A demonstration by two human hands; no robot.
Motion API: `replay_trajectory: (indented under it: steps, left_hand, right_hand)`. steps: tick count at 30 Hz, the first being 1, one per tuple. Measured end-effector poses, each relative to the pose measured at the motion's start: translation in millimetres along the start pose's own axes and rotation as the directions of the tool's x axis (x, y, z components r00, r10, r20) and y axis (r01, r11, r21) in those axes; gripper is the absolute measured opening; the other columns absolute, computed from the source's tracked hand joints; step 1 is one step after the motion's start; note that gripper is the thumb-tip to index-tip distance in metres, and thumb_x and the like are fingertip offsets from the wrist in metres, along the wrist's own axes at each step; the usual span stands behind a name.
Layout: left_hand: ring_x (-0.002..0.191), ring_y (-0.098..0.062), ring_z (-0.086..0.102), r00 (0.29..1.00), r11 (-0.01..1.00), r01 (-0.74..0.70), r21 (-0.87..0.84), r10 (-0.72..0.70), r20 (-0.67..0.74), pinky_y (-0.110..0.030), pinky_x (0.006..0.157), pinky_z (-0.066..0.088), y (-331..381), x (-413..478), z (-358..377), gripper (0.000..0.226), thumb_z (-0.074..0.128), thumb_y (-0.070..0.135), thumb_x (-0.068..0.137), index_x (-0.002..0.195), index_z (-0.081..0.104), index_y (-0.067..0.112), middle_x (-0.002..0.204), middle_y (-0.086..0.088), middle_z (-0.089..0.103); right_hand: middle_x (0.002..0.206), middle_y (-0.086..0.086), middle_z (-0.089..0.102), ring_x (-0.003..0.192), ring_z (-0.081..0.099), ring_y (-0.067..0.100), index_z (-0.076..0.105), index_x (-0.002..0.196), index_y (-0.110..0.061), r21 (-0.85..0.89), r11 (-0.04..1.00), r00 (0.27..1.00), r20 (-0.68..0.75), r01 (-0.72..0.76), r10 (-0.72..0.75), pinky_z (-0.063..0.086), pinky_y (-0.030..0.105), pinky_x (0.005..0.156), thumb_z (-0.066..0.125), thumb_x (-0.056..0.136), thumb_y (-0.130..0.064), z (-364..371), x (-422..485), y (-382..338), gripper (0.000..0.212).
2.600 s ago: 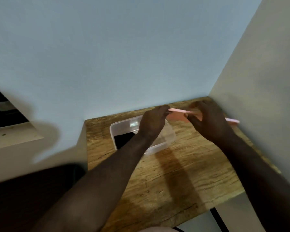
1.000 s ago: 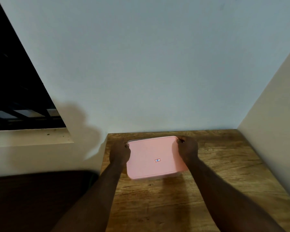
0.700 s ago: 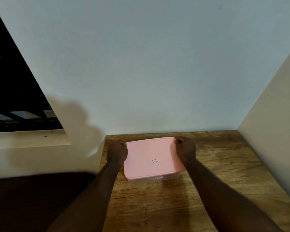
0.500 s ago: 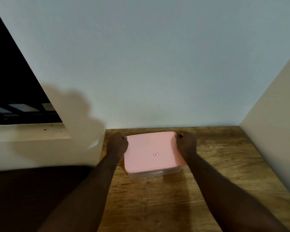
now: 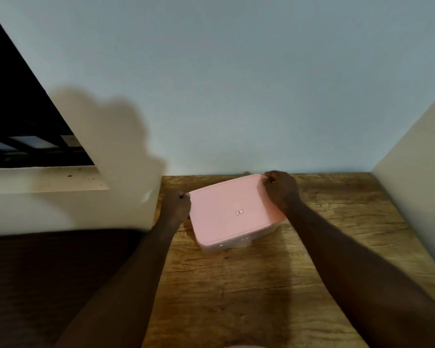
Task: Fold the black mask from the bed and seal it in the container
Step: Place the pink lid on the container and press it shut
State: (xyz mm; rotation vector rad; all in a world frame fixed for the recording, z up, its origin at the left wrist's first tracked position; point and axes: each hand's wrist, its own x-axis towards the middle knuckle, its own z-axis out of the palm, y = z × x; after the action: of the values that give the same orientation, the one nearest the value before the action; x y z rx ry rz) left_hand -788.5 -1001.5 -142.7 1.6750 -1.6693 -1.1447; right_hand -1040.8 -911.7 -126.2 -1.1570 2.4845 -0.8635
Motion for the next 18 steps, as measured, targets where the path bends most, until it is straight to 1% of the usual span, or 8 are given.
replay_trajectory:
  steps: [2,4,6,8,11,13,15,18]
  left_hand:
    - [0.074,-0.024,0.064,0.997,0.987,0.074,-0.141,-0.074,0.002,-0.034,0.059,0.057,-10,-9,-3,0.016,0.052,0.015,0.094,0.083,0.062,0.009,0.081,-0.01,0.065]
    - [0.079,-0.025,0.069,0.98,0.919,0.199,-0.341,-0.191,0.056,-0.038,0.065,0.061,-19,-24,-6,0.015,0.052,0.015,0.096,0.103,0.061,0.004,0.095,-0.014,0.067]
    - [0.085,-0.026,0.07,0.952,0.808,0.305,-0.504,-0.276,0.134,-0.037,0.068,0.061,-29,-45,-6,0.019,0.054,0.013,0.097,0.111,0.058,0.001,0.101,-0.017,0.067]
    - [0.085,-0.026,0.072,0.932,0.729,0.36,-0.582,-0.307,0.192,-0.035,0.067,0.061,-36,-74,-1,0.02,0.056,0.014,0.096,0.112,0.057,0.002,0.1,-0.018,0.068]
    - [0.075,-0.024,0.073,0.903,0.728,0.429,-0.535,-0.332,0.273,-0.03,0.059,0.058,-45,-117,16,0.018,0.06,0.021,0.094,0.103,0.06,0.006,0.091,-0.014,0.069]
    - [0.07,-0.025,0.07,0.87,0.719,0.483,-0.499,-0.328,0.369,-0.032,0.056,0.056,-45,-138,27,0.017,0.063,0.022,0.091,0.097,0.062,0.006,0.081,-0.012,0.068]
    - [0.065,-0.022,0.067,0.855,0.741,0.493,-0.456,-0.317,0.409,-0.032,0.054,0.055,-42,-146,32,0.017,0.063,0.024,0.091,0.089,0.063,0.007,0.074,-0.01,0.066]
    - [0.058,-0.019,0.066,0.881,0.799,0.429,-0.421,-0.269,0.388,-0.031,0.051,0.055,-39,-145,29,0.026,0.063,0.031,0.092,0.087,0.063,0.006,0.071,-0.008,0.065]
  right_hand:
    - [0.129,0.011,0.067,0.117,0.062,0.026,0.064,0.127,-0.009,0.101,0.995,0.999,-0.045,-0.006,0.01,0.043,0.031,0.102,0.06,0.094,-0.022,2,-2,-6,0.035]
    - [0.122,0.01,0.069,0.111,0.063,0.023,0.066,0.123,-0.01,0.263,0.965,0.988,-0.154,0.023,0.019,0.045,0.031,0.098,0.064,0.092,-0.024,6,-21,-11,0.034]
    - [0.105,0.0,0.07,0.1,0.061,0.011,0.067,0.112,-0.018,0.378,0.919,0.958,-0.287,0.11,0.003,0.046,0.025,0.087,0.066,0.088,-0.021,13,-55,-10,0.025]
    - [0.105,-0.007,0.062,0.096,0.055,0.004,0.062,0.114,-0.023,0.478,0.875,0.931,-0.351,0.083,0.103,0.044,0.021,0.081,0.068,0.087,-0.024,23,-94,-2,0.028]
    - [0.114,-0.007,0.06,0.1,0.06,0.008,0.052,0.122,-0.024,0.675,0.704,0.911,-0.113,-0.223,0.397,0.048,0.02,0.077,0.069,0.088,-0.032,36,-144,11,0.039]
    - [0.106,-0.006,0.064,0.098,0.064,0.014,0.053,0.118,-0.021,0.788,0.471,0.845,0.113,-0.397,0.522,0.054,0.028,0.078,0.069,0.088,-0.037,40,-161,12,0.037]
    - [0.096,0.003,0.069,0.086,0.065,0.018,0.062,0.112,-0.01,0.825,0.307,0.805,0.264,-0.473,0.531,0.053,0.032,0.068,0.067,0.089,-0.042,40,-174,10,0.04]
    - [0.086,0.009,0.076,0.073,0.07,0.02,0.075,0.1,-0.011,0.771,0.298,0.812,0.447,-0.562,0.375,0.052,0.029,0.057,0.067,0.087,-0.046,42,-193,3,0.038]
